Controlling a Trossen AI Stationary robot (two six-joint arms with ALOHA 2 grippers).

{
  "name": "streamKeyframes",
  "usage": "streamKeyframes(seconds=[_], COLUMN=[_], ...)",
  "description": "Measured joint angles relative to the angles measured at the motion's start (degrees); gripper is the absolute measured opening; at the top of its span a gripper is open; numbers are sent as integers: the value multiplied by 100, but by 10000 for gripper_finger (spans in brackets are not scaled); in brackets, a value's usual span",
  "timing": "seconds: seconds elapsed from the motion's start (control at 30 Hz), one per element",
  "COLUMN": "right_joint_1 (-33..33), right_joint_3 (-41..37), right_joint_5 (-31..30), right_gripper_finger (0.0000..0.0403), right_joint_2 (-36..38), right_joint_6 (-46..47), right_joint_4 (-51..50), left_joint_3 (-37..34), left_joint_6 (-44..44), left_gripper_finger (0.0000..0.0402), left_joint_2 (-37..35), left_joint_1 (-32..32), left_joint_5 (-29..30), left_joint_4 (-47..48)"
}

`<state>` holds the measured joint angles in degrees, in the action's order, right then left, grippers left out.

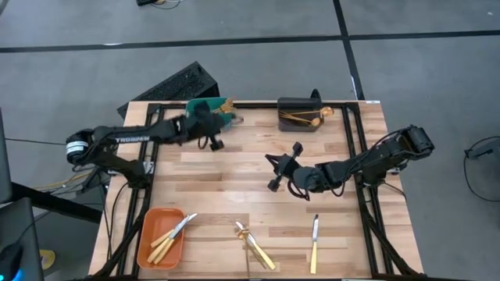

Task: Sort silverware by color (type)
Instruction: Put the gold fork into the green bin, then put the yellow table knife into the orange bin

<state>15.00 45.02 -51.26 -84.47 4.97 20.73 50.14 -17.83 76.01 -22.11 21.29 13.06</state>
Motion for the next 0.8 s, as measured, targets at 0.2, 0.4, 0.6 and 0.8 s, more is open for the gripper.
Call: streamKeyframes(seconds=[0.2,0.4,0.6,0.8], right_joint_1=[0,26,-15,-13], right_joint_3=[0,0,0,0], right_joint_5=[15,17,17,17], right_gripper_finger=[40,40,40,40], right_joint_2=[0,0,0,0], right_joint_6=[263,689,872,870], right_joint_4=[-154,-652,-699,-704], left_joint_3=[155,308,353,353], left_joint_6=[-680,-891,-709,-524], left_gripper_finger=[4,17,31,57], left_joint_2=[502,1087,1313,1315], left_joint_1=[-1410,-2068,-2121,-2085], left_joint_5=[-760,-991,-1007,-1002], left_joint_4=[108,298,216,186])
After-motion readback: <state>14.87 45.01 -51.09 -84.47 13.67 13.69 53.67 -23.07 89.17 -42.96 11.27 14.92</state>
